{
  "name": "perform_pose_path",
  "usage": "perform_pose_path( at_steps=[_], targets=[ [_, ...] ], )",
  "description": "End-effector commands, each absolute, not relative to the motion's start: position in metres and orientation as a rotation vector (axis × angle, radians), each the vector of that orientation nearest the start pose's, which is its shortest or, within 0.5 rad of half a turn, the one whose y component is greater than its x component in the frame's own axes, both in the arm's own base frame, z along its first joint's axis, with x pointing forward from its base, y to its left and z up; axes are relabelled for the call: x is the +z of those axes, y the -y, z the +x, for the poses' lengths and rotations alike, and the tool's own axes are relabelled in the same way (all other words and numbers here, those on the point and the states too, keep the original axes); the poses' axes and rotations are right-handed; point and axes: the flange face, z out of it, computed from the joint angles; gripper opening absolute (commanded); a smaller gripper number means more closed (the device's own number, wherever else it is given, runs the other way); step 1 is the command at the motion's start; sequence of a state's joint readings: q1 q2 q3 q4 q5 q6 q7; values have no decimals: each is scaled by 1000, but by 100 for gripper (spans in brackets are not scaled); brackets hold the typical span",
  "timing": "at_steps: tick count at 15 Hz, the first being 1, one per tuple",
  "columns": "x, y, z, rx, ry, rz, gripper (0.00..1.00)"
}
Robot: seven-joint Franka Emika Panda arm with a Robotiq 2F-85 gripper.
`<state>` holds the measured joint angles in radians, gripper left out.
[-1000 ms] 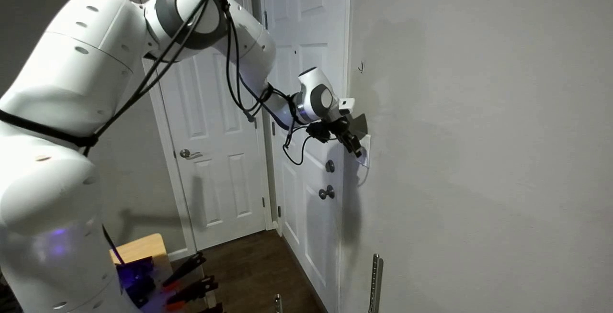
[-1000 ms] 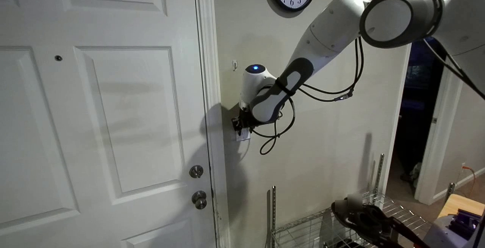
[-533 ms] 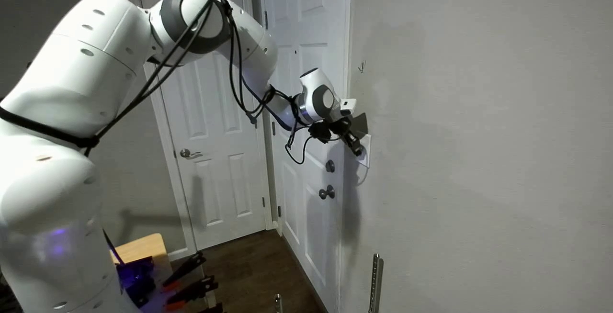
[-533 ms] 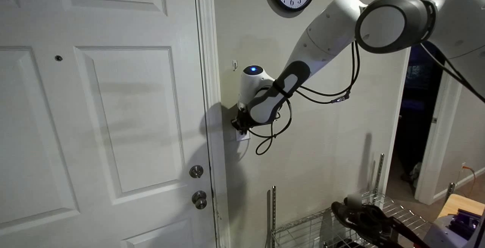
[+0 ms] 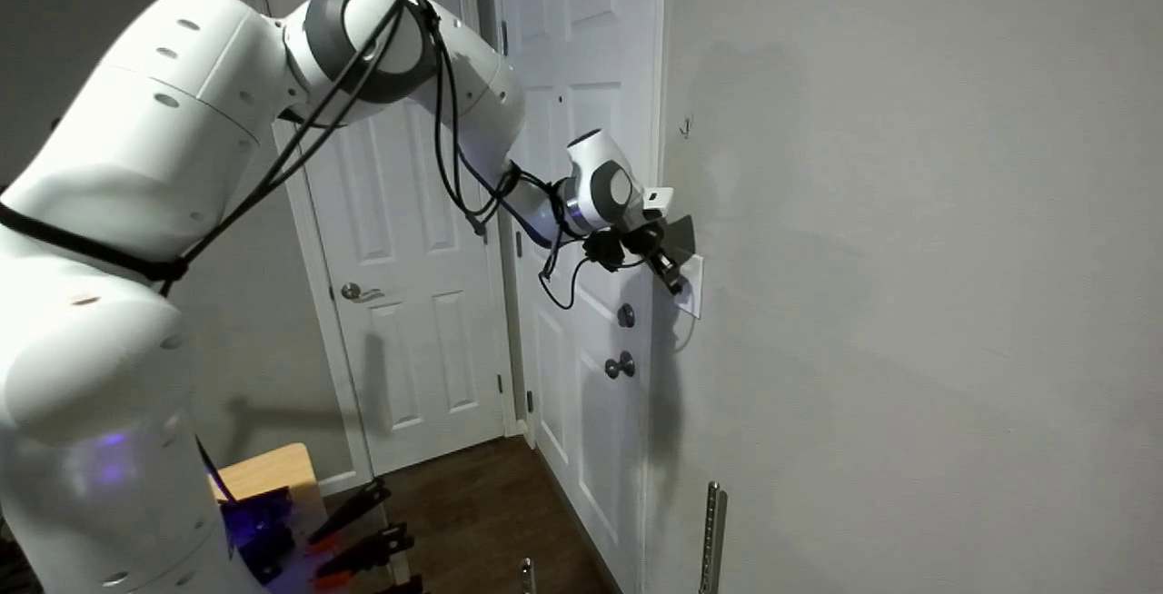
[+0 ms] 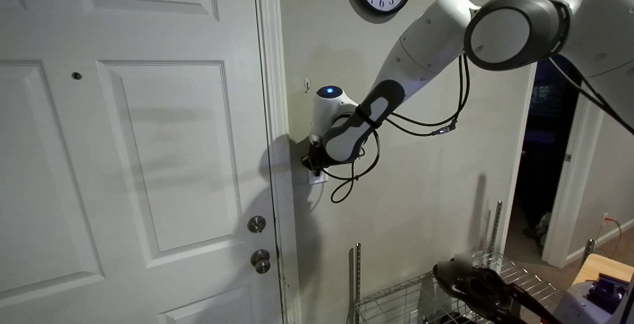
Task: Push the light switch downwards
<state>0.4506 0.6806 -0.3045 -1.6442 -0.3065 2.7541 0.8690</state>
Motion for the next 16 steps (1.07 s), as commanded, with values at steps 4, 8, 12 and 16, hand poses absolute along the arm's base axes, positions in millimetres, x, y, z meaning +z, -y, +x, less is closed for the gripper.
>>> perform_pose_path(
  at_steps=[4, 8, 12, 16],
  targets=[
    [297, -175, 675, -799, -550, -3043, 2],
    [298, -178, 669, -726, -583, -3062, 2],
    [294, -165, 675, -691, -661, -3093, 2],
    [288, -150, 686, -693, -693, -3108, 2]
  ],
)
